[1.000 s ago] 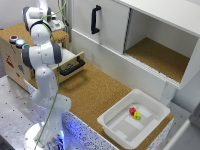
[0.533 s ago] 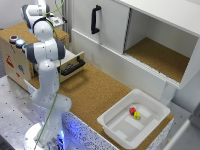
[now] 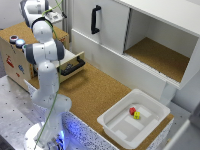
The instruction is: Place the purple block on top of the drawer
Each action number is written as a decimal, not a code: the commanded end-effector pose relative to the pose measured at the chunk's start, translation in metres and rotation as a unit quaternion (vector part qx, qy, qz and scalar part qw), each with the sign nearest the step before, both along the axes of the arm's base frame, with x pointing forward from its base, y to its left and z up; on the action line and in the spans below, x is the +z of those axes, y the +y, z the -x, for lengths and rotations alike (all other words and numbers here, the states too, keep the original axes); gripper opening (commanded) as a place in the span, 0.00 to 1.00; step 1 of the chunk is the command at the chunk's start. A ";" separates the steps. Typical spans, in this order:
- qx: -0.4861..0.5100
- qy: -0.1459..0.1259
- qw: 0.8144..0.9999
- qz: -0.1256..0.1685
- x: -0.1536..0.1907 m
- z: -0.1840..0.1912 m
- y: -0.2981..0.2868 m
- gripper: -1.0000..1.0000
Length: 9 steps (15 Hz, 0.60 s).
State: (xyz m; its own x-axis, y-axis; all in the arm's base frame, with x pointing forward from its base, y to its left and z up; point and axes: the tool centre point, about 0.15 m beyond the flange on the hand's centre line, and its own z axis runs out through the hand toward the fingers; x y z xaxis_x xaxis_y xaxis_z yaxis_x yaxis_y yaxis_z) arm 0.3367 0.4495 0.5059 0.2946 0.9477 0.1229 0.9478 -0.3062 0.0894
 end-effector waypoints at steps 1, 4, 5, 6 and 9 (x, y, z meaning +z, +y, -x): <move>-0.123 -0.013 0.991 -0.057 0.013 0.004 -0.051 1.00; -0.238 -0.004 0.970 -0.057 0.008 0.003 -0.084 1.00; -0.277 -0.003 0.959 -0.058 0.006 0.004 -0.097 1.00; -0.323 -0.003 0.944 -0.061 0.005 0.007 -0.111 1.00; -0.447 -0.018 0.891 -0.077 0.010 0.020 -0.155 1.00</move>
State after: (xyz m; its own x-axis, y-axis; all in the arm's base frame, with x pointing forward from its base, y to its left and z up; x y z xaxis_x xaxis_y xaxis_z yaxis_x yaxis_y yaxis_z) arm 0.3464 0.3667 0.5236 0.7993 0.5902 0.1131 0.5845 -0.8072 0.0819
